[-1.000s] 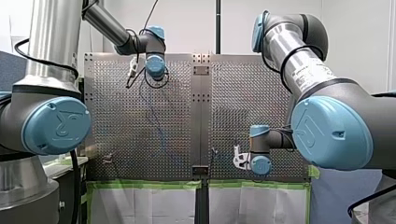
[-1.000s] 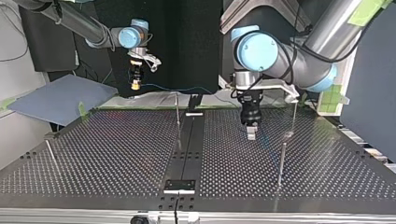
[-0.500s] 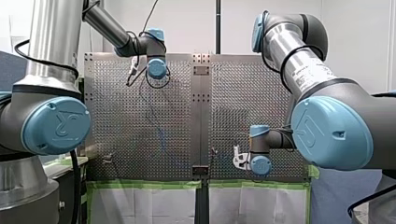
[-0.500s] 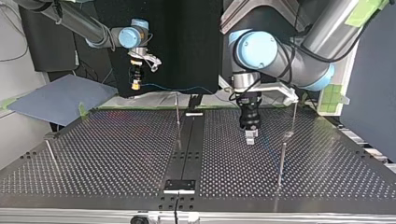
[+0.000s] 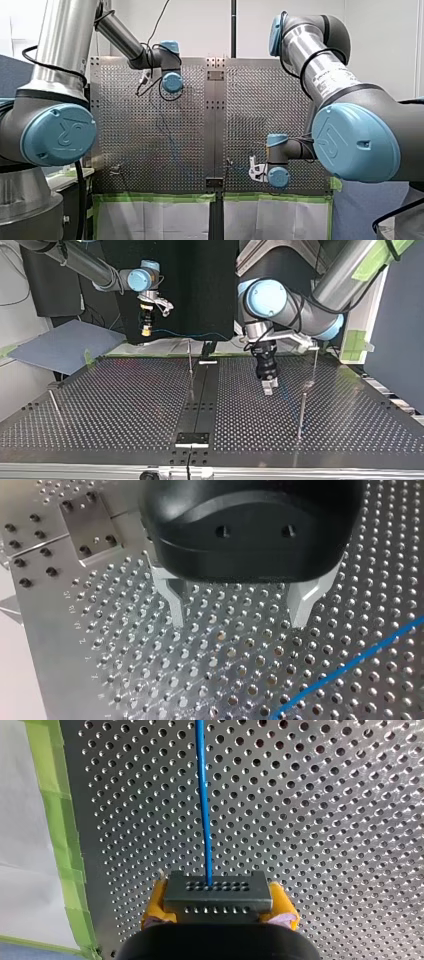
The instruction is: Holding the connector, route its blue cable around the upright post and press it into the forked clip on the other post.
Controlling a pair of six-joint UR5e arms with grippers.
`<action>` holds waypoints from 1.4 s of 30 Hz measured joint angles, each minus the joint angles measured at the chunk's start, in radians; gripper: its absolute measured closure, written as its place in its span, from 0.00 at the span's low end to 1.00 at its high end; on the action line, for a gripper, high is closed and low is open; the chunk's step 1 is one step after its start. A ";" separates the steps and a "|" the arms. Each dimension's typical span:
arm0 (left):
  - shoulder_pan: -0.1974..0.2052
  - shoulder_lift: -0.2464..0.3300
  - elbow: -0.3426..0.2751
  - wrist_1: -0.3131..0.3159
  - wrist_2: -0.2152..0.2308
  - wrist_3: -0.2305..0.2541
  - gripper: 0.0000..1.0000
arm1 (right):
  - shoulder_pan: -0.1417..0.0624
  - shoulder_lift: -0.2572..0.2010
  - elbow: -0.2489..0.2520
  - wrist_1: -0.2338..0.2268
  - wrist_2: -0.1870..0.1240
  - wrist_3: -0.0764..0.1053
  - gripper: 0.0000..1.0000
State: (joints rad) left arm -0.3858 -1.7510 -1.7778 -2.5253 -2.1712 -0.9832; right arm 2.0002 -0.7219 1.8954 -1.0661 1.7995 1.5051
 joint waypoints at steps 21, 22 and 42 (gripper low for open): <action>-0.023 0.000 -0.053 0.142 -0.144 0.035 0.01 | 0.001 0.000 0.000 0.000 0.000 0.000 0.71; -0.022 0.000 -0.053 0.146 -0.140 0.038 0.01 | 0.001 0.000 0.000 0.000 0.000 0.000 0.71; 0.003 -0.071 0.022 0.098 -0.164 0.087 0.01 | -0.003 0.000 0.000 -0.002 0.000 0.000 0.71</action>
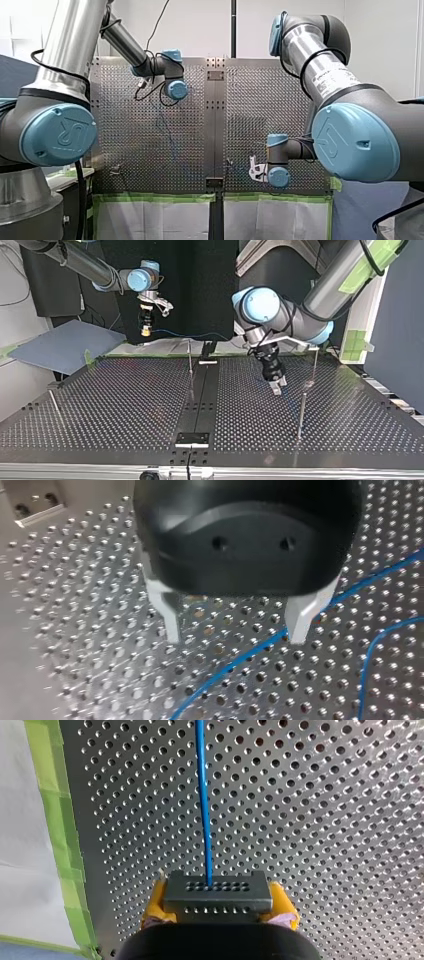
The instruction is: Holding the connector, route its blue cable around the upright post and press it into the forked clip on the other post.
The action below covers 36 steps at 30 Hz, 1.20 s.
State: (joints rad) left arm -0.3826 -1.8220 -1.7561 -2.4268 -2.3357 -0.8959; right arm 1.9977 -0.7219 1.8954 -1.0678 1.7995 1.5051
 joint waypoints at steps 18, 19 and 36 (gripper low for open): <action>0.040 -0.002 0.043 -0.018 0.026 0.047 0.01 | -0.001 0.000 0.000 -0.004 -0.013 0.001 0.71; 0.044 -0.002 0.044 -0.020 0.026 0.047 0.01 | -0.002 0.000 0.000 -0.005 -0.014 0.002 0.71; 0.077 -0.004 0.073 -0.063 0.052 0.073 0.01 | -0.003 0.000 0.000 -0.006 -0.015 0.008 0.71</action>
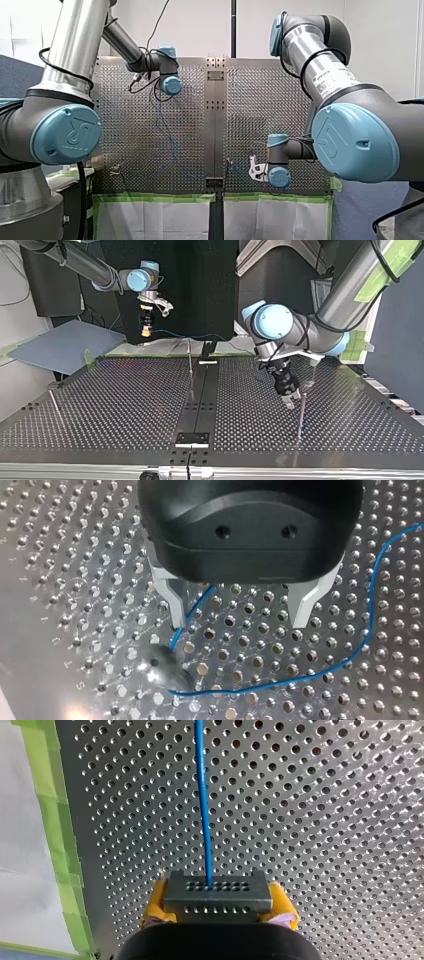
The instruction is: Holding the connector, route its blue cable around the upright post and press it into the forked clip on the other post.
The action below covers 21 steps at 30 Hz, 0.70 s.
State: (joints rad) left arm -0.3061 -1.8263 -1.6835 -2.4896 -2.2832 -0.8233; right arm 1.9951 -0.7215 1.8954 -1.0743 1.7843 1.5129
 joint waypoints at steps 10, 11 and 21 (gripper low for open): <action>0.003 -0.013 0.008 -0.011 0.023 0.006 0.01 | -0.001 0.000 0.000 -0.005 -0.001 0.005 0.71; 0.003 -0.022 0.014 -0.019 0.024 0.006 0.01 | -0.001 0.000 0.000 -0.006 -0.001 0.005 0.71; 0.007 -0.072 0.029 -0.048 0.008 -0.017 0.01 | -0.002 0.000 0.000 -0.008 -0.002 0.009 0.71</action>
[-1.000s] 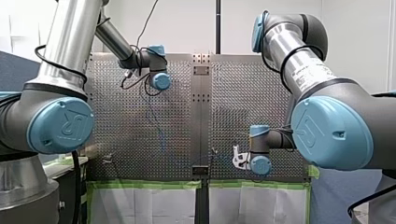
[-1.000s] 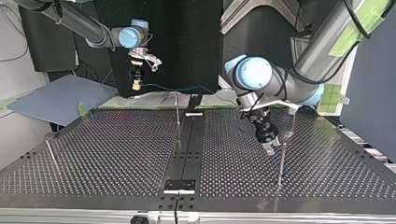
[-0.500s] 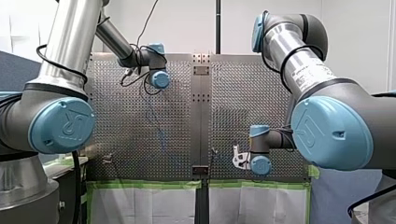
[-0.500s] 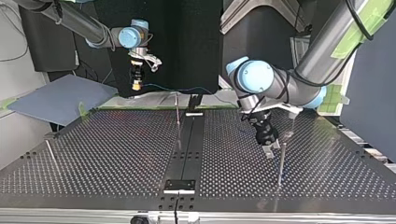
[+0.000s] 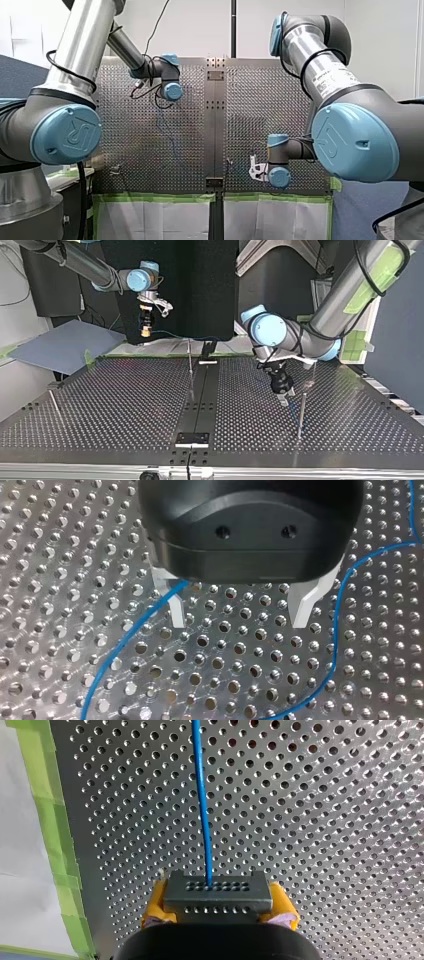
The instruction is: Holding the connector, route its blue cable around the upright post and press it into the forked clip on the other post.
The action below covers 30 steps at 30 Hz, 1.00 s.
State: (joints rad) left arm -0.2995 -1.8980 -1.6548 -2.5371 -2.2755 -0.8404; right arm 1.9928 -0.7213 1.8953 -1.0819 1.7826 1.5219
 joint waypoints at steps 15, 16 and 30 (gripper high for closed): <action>-0.011 -0.085 -0.008 -0.007 -0.003 -0.038 0.01 | -0.001 0.000 0.000 -0.003 0.000 0.000 0.71; -0.012 -0.093 -0.010 -0.007 -0.004 -0.043 0.01 | -0.001 0.000 0.000 -0.004 0.000 0.000 0.71; -0.016 -0.142 -0.083 0.039 0.016 -0.111 0.01 | 0.000 0.000 0.000 0.003 -0.004 0.002 0.71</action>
State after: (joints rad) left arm -0.3159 -2.0399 -1.7375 -2.4983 -2.2592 -0.9516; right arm 1.9928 -0.7218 1.8954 -1.0787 1.7783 1.5234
